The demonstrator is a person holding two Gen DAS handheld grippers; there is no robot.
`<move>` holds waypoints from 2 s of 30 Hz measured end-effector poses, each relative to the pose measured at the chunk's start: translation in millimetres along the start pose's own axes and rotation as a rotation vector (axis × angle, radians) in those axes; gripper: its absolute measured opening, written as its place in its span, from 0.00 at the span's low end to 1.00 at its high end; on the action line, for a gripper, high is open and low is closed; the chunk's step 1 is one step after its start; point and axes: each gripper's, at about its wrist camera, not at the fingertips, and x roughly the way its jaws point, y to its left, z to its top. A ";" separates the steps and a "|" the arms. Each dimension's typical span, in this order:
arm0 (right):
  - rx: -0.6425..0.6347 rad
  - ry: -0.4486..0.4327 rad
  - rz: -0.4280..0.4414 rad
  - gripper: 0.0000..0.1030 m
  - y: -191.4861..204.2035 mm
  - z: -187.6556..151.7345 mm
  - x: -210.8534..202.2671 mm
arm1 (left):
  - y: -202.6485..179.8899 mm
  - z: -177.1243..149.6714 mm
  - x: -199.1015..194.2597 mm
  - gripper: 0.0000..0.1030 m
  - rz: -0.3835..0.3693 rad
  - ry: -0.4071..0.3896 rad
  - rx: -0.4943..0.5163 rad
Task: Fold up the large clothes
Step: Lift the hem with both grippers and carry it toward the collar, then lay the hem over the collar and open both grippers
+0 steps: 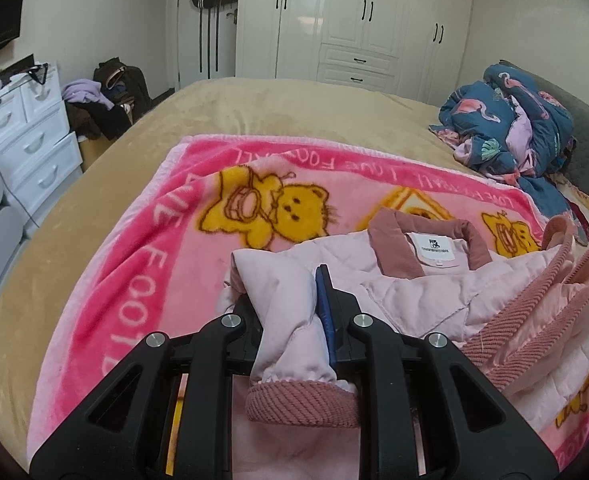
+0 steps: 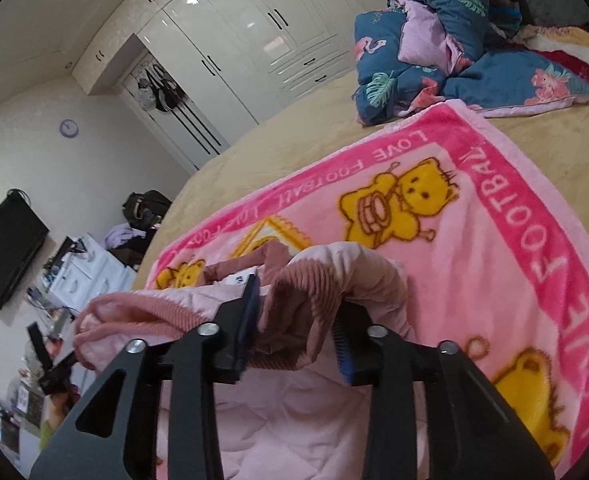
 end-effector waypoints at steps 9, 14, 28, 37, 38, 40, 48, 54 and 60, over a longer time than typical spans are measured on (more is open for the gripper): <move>-0.012 -0.016 0.020 0.95 7.7 -2.9 -3.1 | 1.5 1.1 13.5 0.14 -0.016 0.016 -0.024; -0.137 0.015 -0.059 0.95 30.0 -14.9 3.4 | -1.4 1.2 17.2 0.22 -0.044 0.023 -0.036; -0.309 0.109 -0.260 0.95 27.9 -80.1 29.5 | -8.9 5.8 -58.2 0.89 -0.093 -0.172 -0.010; -0.312 0.069 -0.319 0.95 14.3 -80.2 10.6 | 12.9 -21.0 -48.3 0.91 0.030 -0.098 0.004; -0.311 0.067 -0.329 0.95 12.1 -80.4 9.5 | 14.3 -24.6 -44.4 0.91 0.028 -0.082 0.007; -0.310 0.076 -0.333 0.95 9.2 -81.7 10.5 | 16.4 -33.2 -33.2 0.91 0.024 -0.034 0.016; -0.321 0.129 -0.339 0.60 -7.7 -88.8 43.6 | 30.0 -69.1 38.8 0.90 -0.042 0.173 -0.014; -0.295 0.093 -0.314 0.17 -2.2 -74.2 55.0 | 23.7 -59.2 48.7 0.14 -0.054 0.130 -0.041; -0.275 0.032 -0.351 0.15 7.1 -32.4 72.4 | 17.3 -16.5 63.6 0.13 0.003 0.098 -0.048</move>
